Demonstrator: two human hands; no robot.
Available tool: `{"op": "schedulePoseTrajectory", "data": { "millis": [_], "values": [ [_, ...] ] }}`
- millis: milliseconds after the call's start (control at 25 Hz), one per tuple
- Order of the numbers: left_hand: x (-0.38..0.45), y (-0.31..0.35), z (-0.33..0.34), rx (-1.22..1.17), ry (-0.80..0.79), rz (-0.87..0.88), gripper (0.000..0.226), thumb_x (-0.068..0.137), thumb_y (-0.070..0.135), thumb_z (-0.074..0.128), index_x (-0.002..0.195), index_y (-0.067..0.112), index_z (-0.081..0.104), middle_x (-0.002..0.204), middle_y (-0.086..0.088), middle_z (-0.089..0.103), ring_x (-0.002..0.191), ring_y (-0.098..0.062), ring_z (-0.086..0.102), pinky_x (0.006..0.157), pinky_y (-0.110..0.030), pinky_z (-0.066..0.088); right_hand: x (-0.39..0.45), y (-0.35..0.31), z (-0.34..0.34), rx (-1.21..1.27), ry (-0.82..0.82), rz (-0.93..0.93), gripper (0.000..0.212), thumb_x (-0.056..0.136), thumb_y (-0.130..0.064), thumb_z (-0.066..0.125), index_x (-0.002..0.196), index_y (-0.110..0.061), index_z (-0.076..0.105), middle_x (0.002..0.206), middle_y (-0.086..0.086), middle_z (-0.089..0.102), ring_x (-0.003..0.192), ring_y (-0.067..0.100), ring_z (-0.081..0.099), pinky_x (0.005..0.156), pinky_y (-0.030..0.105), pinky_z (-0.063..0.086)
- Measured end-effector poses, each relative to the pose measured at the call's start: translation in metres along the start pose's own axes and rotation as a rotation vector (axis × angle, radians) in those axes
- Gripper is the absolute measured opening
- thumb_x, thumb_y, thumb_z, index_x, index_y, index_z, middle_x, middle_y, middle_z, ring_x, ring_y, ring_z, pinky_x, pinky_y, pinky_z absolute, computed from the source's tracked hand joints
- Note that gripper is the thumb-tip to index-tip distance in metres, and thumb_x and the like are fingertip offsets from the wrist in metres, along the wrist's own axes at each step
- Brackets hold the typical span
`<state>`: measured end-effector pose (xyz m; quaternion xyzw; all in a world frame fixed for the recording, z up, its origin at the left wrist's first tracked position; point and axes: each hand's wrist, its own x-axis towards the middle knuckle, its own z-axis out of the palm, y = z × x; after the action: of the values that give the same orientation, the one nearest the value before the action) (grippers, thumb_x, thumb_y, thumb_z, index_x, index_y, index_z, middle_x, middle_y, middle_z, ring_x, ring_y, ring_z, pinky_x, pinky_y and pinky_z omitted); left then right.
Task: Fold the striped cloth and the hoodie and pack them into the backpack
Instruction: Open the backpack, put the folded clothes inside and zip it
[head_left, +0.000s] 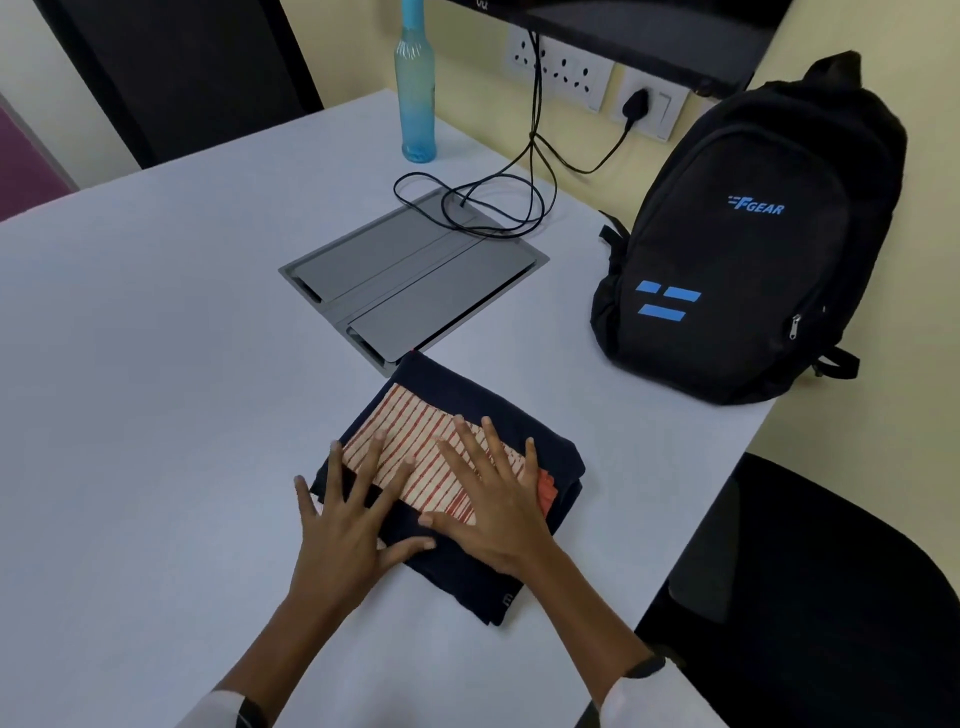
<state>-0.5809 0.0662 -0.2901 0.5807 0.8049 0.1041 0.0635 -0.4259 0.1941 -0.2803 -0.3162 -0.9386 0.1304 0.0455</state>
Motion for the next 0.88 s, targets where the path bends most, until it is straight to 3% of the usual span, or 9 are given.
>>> {"op": "schedulePoseTrajectory", "data": {
  "millis": [120,200,400,520,680,880],
  "values": [
    [0.0,-0.001,0.012,-0.29,-0.167,-0.191,0.108,0.052,0.099,0.025,0.14,0.051,-0.017,0.153,0.008,-0.031,0.141,-0.035,-0.019,0.106,-0.063,0.019,-0.011,0.003,0.008,-0.071,0.069,0.021,0.094,0.077,-0.085,0.031,0.152,-0.031,0.013,0.161,-0.006,0.003,0.148,0.022,-0.004,0.111,0.064,-0.001],
    [0.012,-0.006,0.014,-0.335,-0.215,-0.148,0.119,0.046,0.101,0.028,0.142,0.047,-0.02,0.146,0.013,-0.041,0.139,-0.028,-0.025,0.111,-0.059,0.015,-0.012,0.002,0.011,-0.082,0.083,0.06,0.094,0.077,-0.084,0.032,0.152,-0.031,0.013,0.161,-0.005,0.005,0.148,0.024,-0.001,0.111,0.064,0.0],
    [0.06,0.019,0.011,-0.267,-0.36,-0.025,0.131,0.036,0.103,0.024,0.141,0.04,-0.022,0.141,0.012,-0.047,0.14,-0.039,-0.022,0.114,-0.058,0.012,-0.017,0.029,0.006,-0.094,0.099,0.199,0.093,0.077,-0.085,0.026,0.151,-0.031,0.016,0.16,-0.001,0.013,0.148,0.028,0.006,0.111,0.064,0.003],
    [0.077,0.056,0.018,-0.211,-0.407,-0.015,0.123,0.048,0.094,0.037,0.137,0.041,-0.03,0.136,0.009,-0.053,0.137,-0.045,-0.024,0.112,-0.06,0.014,-0.024,0.064,-0.004,-0.111,0.106,0.218,0.093,0.077,-0.085,0.028,0.152,-0.031,0.013,0.161,-0.002,0.009,0.148,0.027,0.004,0.112,0.064,0.004],
    [0.099,0.107,0.02,0.054,-0.467,-0.035,0.112,0.058,0.089,0.032,0.124,0.039,-0.045,0.136,-0.002,-0.051,0.137,-0.052,-0.018,0.107,-0.069,0.004,-0.033,0.111,-0.02,-0.137,0.103,0.217,0.092,0.079,-0.084,0.027,0.152,-0.033,0.008,0.161,-0.005,0.003,0.148,0.024,0.001,0.112,0.065,0.009],
    [0.133,0.151,0.026,0.126,-0.478,0.038,0.112,0.064,0.088,0.036,0.128,0.038,-0.042,0.148,-0.005,-0.04,0.137,-0.053,-0.016,0.104,-0.072,0.012,-0.038,0.162,-0.036,-0.178,0.06,0.288,0.092,0.078,-0.086,0.022,0.152,-0.035,0.005,0.161,-0.007,-0.002,0.148,0.02,-0.005,0.113,0.064,0.005]
  ]
}}
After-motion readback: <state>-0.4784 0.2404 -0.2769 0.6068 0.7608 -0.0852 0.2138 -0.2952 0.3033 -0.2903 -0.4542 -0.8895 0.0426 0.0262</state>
